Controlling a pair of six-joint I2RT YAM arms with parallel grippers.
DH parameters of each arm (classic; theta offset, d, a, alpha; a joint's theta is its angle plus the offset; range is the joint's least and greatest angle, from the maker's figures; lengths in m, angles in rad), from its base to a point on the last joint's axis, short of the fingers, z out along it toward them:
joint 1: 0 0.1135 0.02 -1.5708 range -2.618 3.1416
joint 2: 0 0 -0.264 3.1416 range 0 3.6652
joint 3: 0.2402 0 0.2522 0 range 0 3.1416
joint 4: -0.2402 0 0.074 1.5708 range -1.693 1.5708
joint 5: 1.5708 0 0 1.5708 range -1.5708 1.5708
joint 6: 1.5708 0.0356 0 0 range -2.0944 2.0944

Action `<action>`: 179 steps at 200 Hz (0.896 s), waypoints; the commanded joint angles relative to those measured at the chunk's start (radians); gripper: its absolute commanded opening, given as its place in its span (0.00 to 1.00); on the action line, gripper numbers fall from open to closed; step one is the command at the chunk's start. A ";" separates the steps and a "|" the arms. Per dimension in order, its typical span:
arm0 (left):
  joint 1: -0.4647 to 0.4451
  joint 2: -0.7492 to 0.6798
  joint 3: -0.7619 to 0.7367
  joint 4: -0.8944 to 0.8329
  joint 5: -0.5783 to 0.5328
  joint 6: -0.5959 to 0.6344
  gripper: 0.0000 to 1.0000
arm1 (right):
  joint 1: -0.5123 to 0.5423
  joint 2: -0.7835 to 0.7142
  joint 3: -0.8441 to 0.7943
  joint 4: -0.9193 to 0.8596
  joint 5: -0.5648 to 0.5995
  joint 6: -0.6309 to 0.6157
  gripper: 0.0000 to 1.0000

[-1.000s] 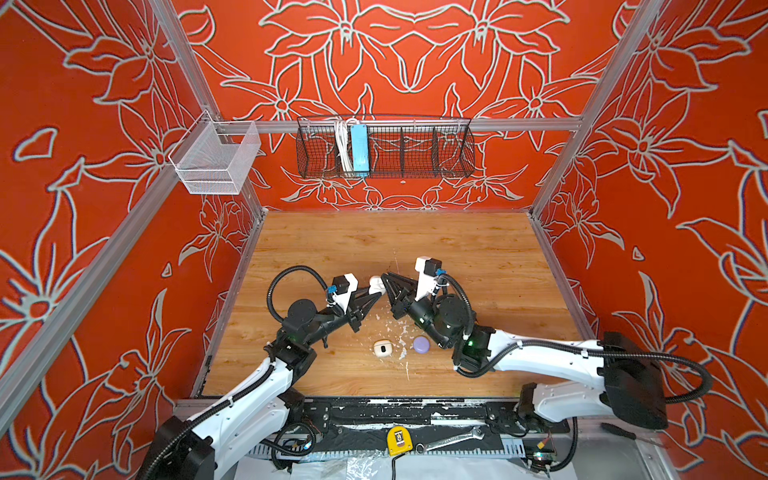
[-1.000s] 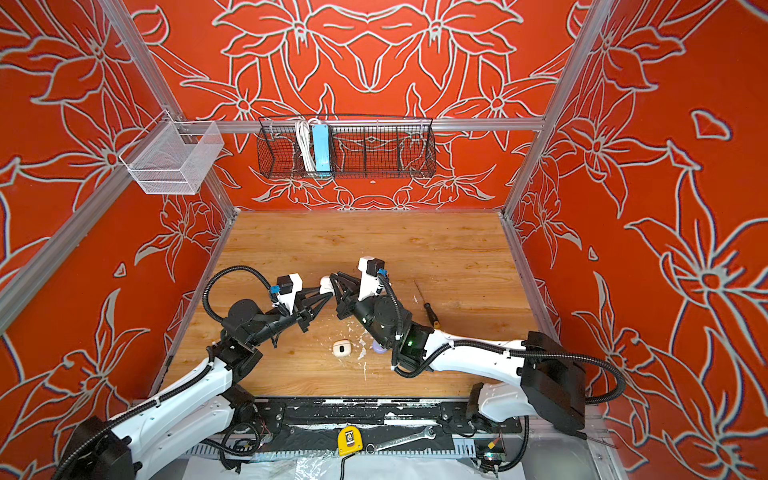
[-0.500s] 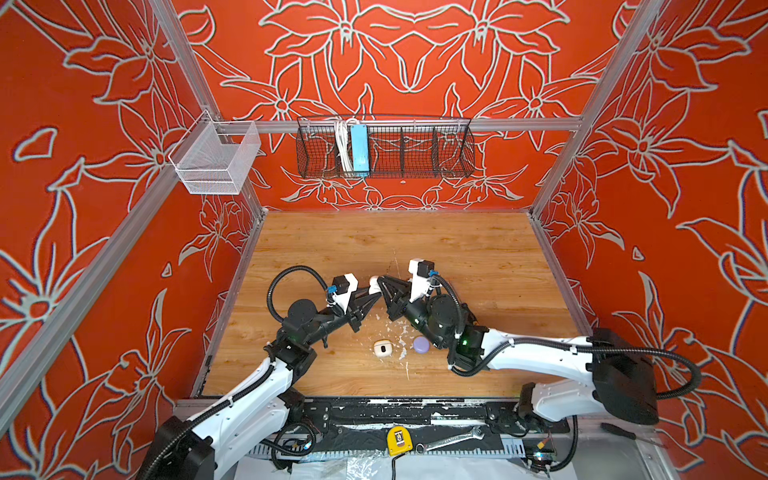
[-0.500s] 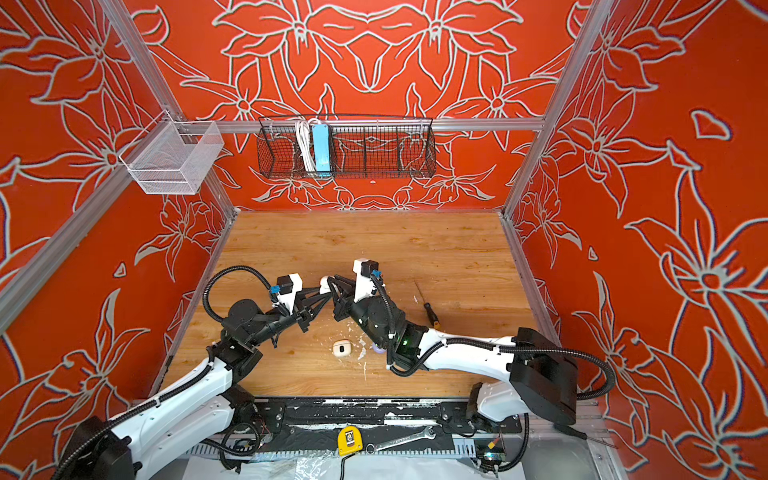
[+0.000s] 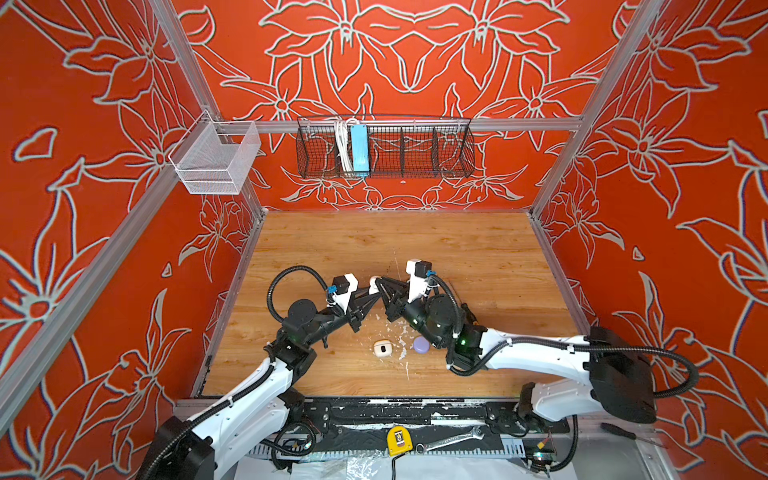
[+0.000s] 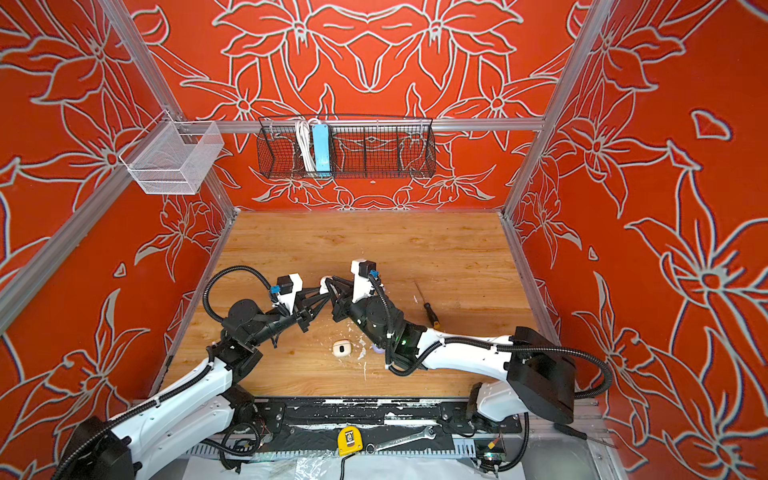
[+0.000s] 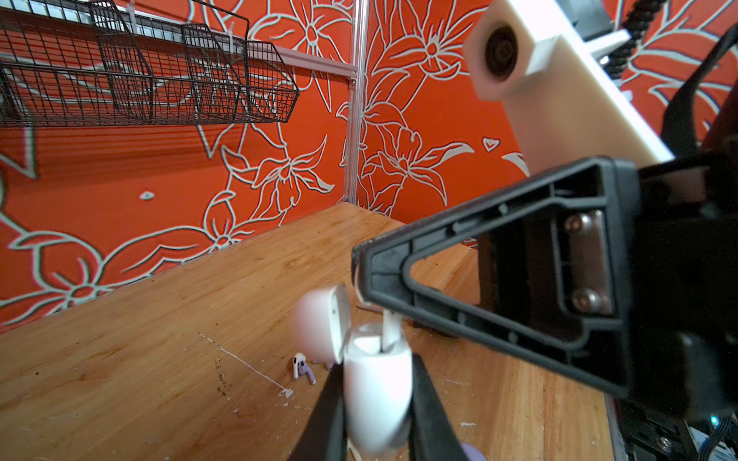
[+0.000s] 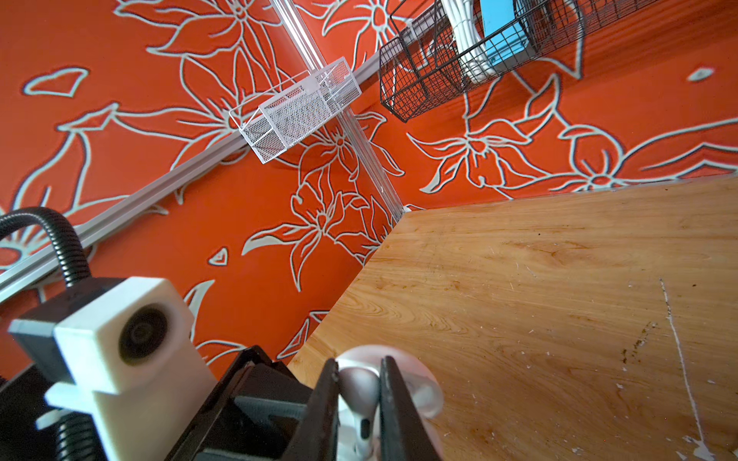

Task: Insert the wireless bluetooth earbuds into the charging case
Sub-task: 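Lower the earbud stem-first into the case held by the left gripper, then open the right gripper and lift it away from the case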

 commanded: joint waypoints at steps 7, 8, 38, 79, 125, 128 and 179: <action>-0.004 -0.023 -0.008 0.023 -0.004 0.010 0.00 | 0.007 0.019 0.033 0.005 -0.024 0.025 0.12; -0.005 -0.024 -0.008 0.023 -0.005 0.010 0.00 | 0.007 0.019 0.033 0.005 -0.024 0.025 0.12; -0.005 -0.039 -0.016 0.025 -0.017 0.008 0.00 | 0.008 0.026 0.029 0.018 -0.032 0.033 0.12; -0.005 -0.049 -0.021 0.028 -0.029 0.005 0.00 | 0.010 0.023 0.019 0.032 -0.035 0.037 0.17; -0.005 -0.055 -0.023 0.028 -0.032 0.005 0.00 | 0.012 0.023 0.014 0.042 -0.040 0.035 0.45; -0.005 -0.055 -0.024 0.028 -0.033 0.005 0.00 | 0.011 0.022 0.014 0.043 -0.040 0.035 0.47; -0.005 -0.065 -0.027 0.022 -0.030 0.005 0.00 | 0.013 -0.029 -0.017 0.047 0.022 -0.005 0.54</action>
